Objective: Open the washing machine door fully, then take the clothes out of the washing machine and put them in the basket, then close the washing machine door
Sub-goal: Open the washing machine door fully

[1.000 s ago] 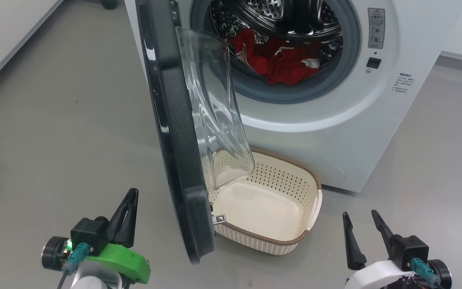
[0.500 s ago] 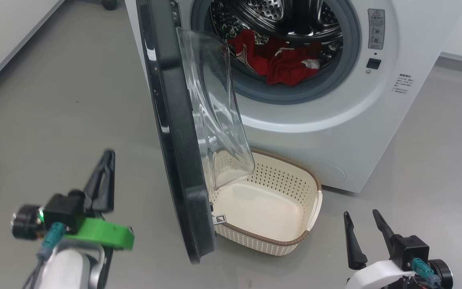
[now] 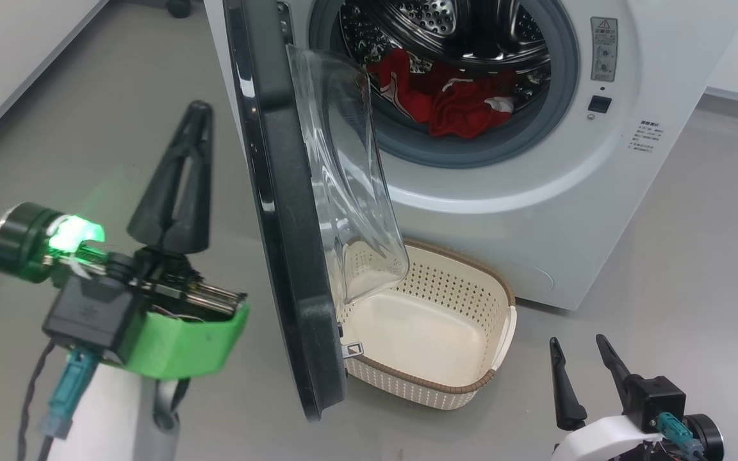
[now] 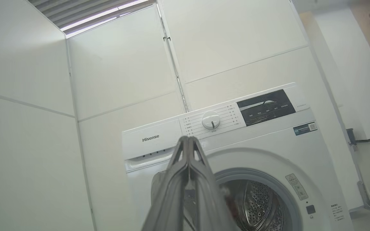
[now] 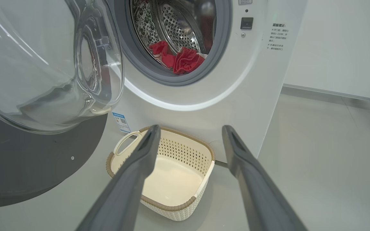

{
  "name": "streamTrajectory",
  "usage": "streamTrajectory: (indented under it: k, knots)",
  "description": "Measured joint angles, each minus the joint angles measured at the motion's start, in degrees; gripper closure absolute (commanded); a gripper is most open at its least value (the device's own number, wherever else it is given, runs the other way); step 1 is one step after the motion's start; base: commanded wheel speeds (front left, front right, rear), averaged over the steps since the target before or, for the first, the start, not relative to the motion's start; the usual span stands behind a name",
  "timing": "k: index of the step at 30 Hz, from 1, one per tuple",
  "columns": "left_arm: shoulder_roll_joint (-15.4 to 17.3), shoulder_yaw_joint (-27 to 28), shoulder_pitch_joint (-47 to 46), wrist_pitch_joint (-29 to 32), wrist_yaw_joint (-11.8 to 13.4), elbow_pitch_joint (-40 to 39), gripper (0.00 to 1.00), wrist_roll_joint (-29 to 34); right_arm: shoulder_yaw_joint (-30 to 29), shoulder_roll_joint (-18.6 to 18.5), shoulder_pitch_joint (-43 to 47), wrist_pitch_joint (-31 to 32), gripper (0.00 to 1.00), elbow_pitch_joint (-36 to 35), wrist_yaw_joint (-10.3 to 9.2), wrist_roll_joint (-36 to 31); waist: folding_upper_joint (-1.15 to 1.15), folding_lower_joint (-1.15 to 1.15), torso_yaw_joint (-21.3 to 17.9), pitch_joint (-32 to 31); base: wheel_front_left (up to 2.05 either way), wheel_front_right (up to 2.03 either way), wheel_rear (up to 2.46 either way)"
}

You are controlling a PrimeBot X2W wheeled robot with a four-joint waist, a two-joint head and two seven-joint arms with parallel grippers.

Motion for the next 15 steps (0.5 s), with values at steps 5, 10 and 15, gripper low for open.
streamTrajectory:
  k: [5, 10, 15]
  knots:
    - [-0.07, -5.05, 0.01, -0.01, -0.81, -4.78, 1.0, -0.05, -0.01, 0.1, 0.02, 0.0, 0.0, -0.01, 0.0, -0.37, 0.0, 0.0, -0.04, 0.1, 0.0, 0.0, 0.0]
    - [-0.08, -11.21, 1.32, 1.9, -1.53, -7.84, 1.0, -2.42, -0.08, 0.27, 0.03, 0.0, 0.0, -0.16, 0.0, -0.41, 0.0, 0.0, -0.18, 0.34, 0.0, 0.0, 0.0]
    - [-0.03, -17.37, 5.93, 6.94, -1.55, -7.87, 1.0, -6.03, -0.05, 0.4, 0.04, 0.0, 0.0, -0.18, 0.0, -0.52, 0.0, 0.0, -0.19, 0.53, 0.0, 0.0, 0.0]
